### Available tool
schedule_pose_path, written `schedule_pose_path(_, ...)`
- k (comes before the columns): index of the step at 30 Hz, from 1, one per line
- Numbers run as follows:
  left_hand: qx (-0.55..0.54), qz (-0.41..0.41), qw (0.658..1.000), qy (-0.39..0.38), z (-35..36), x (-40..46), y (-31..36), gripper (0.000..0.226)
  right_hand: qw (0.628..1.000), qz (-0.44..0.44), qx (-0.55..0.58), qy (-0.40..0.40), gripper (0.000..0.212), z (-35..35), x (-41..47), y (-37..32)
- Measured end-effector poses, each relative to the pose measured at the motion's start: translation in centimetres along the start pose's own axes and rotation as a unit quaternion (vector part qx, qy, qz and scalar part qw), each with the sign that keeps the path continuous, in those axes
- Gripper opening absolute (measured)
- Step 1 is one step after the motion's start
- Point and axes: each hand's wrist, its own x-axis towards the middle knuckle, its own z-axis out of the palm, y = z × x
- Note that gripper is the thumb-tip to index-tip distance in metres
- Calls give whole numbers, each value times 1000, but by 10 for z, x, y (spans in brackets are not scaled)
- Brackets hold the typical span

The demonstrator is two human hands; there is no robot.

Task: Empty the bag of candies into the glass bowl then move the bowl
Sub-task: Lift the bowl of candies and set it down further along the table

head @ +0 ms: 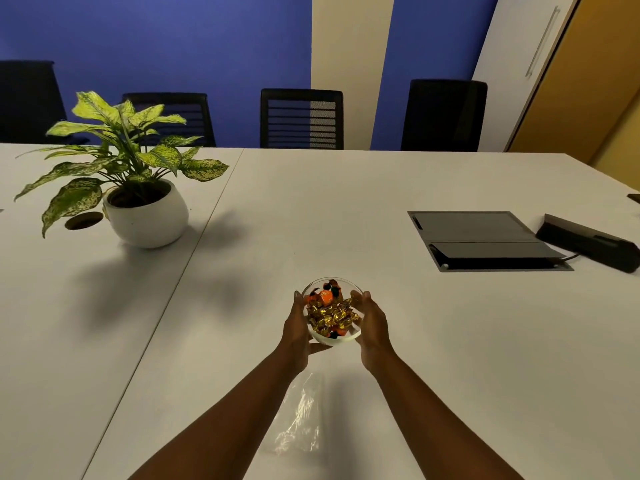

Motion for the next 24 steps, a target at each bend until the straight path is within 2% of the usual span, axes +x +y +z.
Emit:
schedule_pose_path(12, -21, -3, 1000, 20, 13, 75, 32, 59, 997, -45, 56, 38, 37, 29, 67, -15)
schedule_pose_path(24, -76, -6, 997, -15, 14, 174, 64, 52, 989, -104, -60, 91, 38, 61, 172, -23)
